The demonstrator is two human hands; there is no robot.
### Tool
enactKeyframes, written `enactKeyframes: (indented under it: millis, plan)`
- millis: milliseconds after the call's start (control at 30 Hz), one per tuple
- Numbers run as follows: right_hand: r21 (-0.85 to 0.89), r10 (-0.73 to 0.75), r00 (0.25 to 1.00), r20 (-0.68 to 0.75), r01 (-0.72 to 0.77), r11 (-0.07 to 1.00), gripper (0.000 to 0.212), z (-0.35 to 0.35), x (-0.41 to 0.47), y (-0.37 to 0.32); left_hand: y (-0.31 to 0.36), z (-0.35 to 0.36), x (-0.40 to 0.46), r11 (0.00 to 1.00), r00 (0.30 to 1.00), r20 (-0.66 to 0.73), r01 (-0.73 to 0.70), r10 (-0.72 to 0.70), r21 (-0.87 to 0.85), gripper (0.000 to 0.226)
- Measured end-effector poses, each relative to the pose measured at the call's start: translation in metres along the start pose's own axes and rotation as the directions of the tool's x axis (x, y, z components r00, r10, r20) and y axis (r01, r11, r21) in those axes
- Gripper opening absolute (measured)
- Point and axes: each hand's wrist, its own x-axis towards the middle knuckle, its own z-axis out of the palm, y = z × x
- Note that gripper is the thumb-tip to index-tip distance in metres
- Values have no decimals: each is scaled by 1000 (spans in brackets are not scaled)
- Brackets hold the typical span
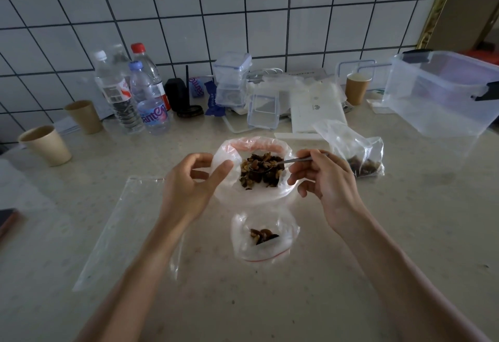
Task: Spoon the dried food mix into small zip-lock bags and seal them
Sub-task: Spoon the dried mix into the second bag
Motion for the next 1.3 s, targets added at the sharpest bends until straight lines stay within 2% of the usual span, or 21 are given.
enactKeyframes:
  millis: [100, 200, 333, 433, 500, 633, 733, 800, 867, 1033, 1167, 1300]
  plan:
    - [16, -34, 999, 26, 33, 999, 31, 0, -1, -5, 0, -9, -2, 999, 999, -54, 2, 1, 49, 57]
    - [39, -59, 997, 56, 57, 998, 32, -1, -3, -10, 1, -17, -16, 995, 996, -71, -38, 44, 88, 33]
    - [44, -62, 994, 90, 59, 997, 35, -3, -5, -15, 5, -23, -46, 994, 999, 39, -33, 29, 106, 19]
    - [51, -46, 993, 105, 41, 998, 35, -3, -6, -18, 11, -19, -66, 995, 978, 204, 28, -47, 97, 37]
    - [31, -37, 991, 128, 33, 999, 36, -3, -7, -20, 13, -14, -75, 993, 958, 279, 45, -73, 107, 41]
    - [-39, -2, 979, 202, 10, 999, 39, -7, -9, -24, 14, -5, -81, 993, 949, 302, 64, -91, 99, 26]
    - [-157, 14, 968, 252, 27, 987, 41, -10, -9, -25, 16, -3, -81, 994, 954, 290, 45, -73, 102, 12]
    - [-263, -8, 957, 289, 87, 961, 41, -9, -9, -25, 18, -3, -82, 997, 957, 283, 42, -59, 65, 9]
    - [-358, -79, 935, 345, 209, 910, 42, -7, -11, -24, 20, -3, -82, 999, 960, 278, 40, -44, 19, 7]
    - [-410, -304, 826, 476, 513, 754, 46, 0, -21, -23, 21, -5, -87, 1000, 979, 205, -26, 24, 7, 8]
    - [-403, -379, 765, 522, 612, 680, 47, 4, -28, -24, 20, -8, -93, 994, 985, 158, -86, 74, 65, 11]
    - [-341, -434, 743, 509, 637, 691, 47, 7, -30, -25, 19, -9, -97, 986, 984, 116, -145, 135, 84, 7]
